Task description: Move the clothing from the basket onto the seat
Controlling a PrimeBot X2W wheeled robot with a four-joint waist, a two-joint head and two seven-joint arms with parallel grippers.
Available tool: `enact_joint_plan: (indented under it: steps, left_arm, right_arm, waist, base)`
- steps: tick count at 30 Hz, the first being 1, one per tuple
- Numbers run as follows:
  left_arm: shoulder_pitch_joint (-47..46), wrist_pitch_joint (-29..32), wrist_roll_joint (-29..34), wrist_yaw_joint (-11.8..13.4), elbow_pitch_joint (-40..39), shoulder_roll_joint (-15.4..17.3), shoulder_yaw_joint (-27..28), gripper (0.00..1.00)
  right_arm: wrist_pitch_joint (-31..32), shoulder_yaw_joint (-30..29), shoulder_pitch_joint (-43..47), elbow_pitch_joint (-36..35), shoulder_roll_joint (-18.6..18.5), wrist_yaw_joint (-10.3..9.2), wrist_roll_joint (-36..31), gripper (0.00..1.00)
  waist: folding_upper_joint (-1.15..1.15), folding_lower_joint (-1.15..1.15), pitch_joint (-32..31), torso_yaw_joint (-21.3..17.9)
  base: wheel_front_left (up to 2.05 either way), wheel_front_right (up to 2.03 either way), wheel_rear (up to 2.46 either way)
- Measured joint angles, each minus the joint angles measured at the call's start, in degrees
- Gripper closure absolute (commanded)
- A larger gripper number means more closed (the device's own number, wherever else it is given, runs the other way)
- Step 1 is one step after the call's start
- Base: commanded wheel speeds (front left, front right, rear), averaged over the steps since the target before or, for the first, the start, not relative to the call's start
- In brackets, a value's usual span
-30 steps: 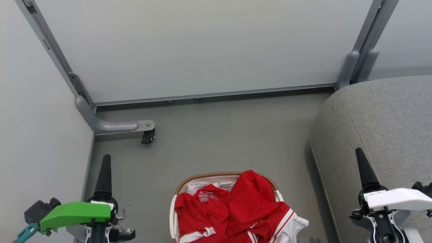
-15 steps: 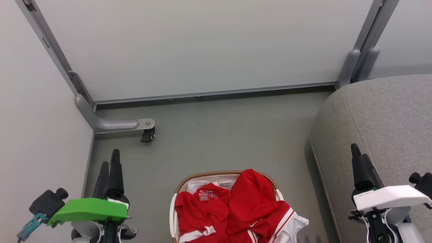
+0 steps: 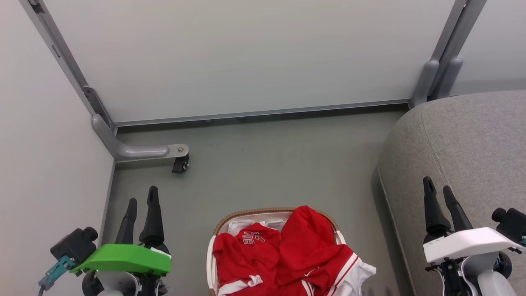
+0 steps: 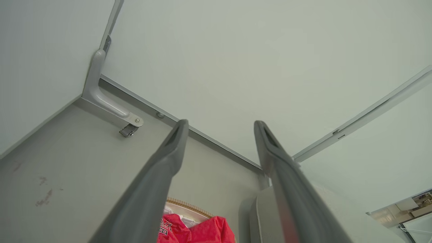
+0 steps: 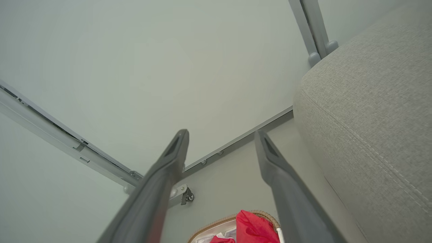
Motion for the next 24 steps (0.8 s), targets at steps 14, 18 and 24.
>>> enact_joint_plan:
  steps: [14, 18, 24]
  left_arm:
    - [0.3, -2.2, 7.3, 0.1, 2.6, 0.0, -1.3, 0.00]
    - [0.3, -2.8, 9.1, 0.1, 3.2, 0.0, -1.6, 0.00]
    - [0.3, -3.6, 11.5, 0.1, 3.7, 0.1, -2.3, 0.00]
  right_arm:
    - [-2.3, 0.4, 0.4, 0.9, -0.1, 0.00, -9.8, 0.00]
    - [-2.9, 0.5, 0.6, 1.3, -0.1, 0.00, -12.3, 0.00]
    - [-3.8, 0.7, 0.7, 1.5, -0.2, 0.00, -15.9, 0.00]
  waist:
    - [0.00, 0.00, 0.1, 0.4]
    - [0.00, 0.00, 0.1, 0.5]
    - [0.00, 0.00, 0.0, 0.7]
  base:
    - [0.00, 0.00, 0.00]
    - [0.00, 0.00, 0.00]
    - [0.00, 0.00, 0.00]
